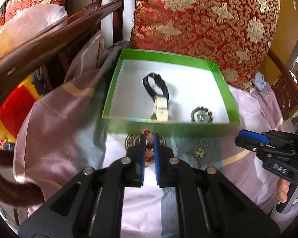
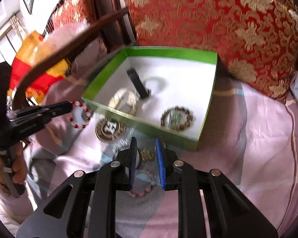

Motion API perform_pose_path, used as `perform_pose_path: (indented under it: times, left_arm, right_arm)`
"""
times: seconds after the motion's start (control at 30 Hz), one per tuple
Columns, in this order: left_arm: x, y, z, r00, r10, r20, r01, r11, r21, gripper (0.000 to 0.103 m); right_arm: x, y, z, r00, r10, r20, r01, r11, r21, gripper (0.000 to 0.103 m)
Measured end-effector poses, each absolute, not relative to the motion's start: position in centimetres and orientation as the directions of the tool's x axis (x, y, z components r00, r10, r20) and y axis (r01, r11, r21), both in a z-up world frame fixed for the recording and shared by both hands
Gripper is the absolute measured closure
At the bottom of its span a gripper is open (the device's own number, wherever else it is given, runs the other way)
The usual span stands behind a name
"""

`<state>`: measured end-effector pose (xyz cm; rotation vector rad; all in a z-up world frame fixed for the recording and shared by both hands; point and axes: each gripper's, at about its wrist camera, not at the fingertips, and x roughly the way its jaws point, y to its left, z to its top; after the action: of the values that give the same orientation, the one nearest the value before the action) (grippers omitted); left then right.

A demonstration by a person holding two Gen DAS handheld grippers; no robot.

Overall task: Organize jewelry
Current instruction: 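Carry the red-and-pink bracelet into the green box and open the left gripper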

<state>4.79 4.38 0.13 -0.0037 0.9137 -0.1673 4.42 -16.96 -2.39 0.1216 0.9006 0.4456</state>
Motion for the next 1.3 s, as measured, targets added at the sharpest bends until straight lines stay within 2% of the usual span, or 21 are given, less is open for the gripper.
perform_pose_path:
  times: [0.2, 0.47, 0.5, 0.6, 0.63, 0.7, 0.87, 0.97, 1.07, 1.17, 1.3]
  left_arm:
    - [8.2, 3.7, 1.1, 0.615, -0.189, -0.766, 0.173, 0.98, -0.103, 0.096]
    - [14.3, 2.5, -0.8, 0.602, -0.194, -0.775, 0.167, 0.979, -0.116, 0.095]
    - [15.1, 2.5, -1.2, 0.587, -0.196, -0.785, 0.162, 0.979, -0.123, 0.096]
    - [15.9, 2.8, -1.7, 0.574, -0.201, -0.794, 0.154, 0.979, -0.137, 0.095]
    - [15.8, 2.8, -1.8, 0.574, -0.198, -0.795, 0.152, 0.979, -0.133, 0.095]
    - [15.4, 2.6, -1.8, 0.575, -0.187, -0.796, 0.152, 0.981, -0.121, 0.093]
    - [12.5, 2.0, -1.1, 0.58, -0.194, -0.791, 0.179, 0.978, -0.109, 0.075]
    - [10.0, 1.9, -0.7, 0.586, -0.201, -0.785, 0.196, 0.975, -0.104, 0.07]
    - [7.5, 1.6, -0.9, 0.578, -0.203, -0.79, 0.214, 0.972, -0.093, 0.065]
    - [5.7, 0.9, -2.0, 0.549, -0.203, -0.81, 0.243, 0.967, -0.078, 0.065]
    - [4.9, -0.3, -5.5, 0.475, -0.194, -0.858, 0.265, 0.962, -0.071, 0.065]
  right_arm:
    - [7.5, -16.7, -0.4, 0.59, 0.392, -0.706, -0.314, 0.917, 0.246, 0.083]
    - [12.6, -16.7, -5.7, 0.529, 0.379, -0.759, -0.234, 0.925, 0.299, 0.083]
    - [12.8, -16.9, -6.2, 0.519, 0.39, -0.76, -0.227, 0.921, 0.317, 0.081]
    - [12.8, -17.7, -6.6, 0.517, 0.415, -0.748, -0.204, 0.909, 0.363, 0.055]
    - [12.7, -17.9, -6.4, 0.527, 0.417, -0.74, -0.201, 0.908, 0.368, 0.054]
    - [12.3, -18.2, -5.7, 0.534, 0.43, -0.727, -0.21, 0.901, 0.379, 0.054]
    - [10.4, -20.2, -4.0, 0.53, 0.528, -0.664, -0.229, 0.843, 0.487, 0.053]
    - [9.1, -21.3, -3.2, 0.542, 0.527, -0.655, -0.226, 0.842, 0.49, 0.053]
    - [7.3, -20.4, -3.1, 0.523, 0.527, -0.67, -0.268, 0.848, 0.458, 0.053]
    - [5.3, -18.3, -4.4, 0.479, 0.524, -0.705, -0.336, 0.851, 0.404, 0.053]
    - [4.8, -15.0, -8.7, 0.423, 0.422, -0.802, -0.336, 0.895, 0.293, 0.053]
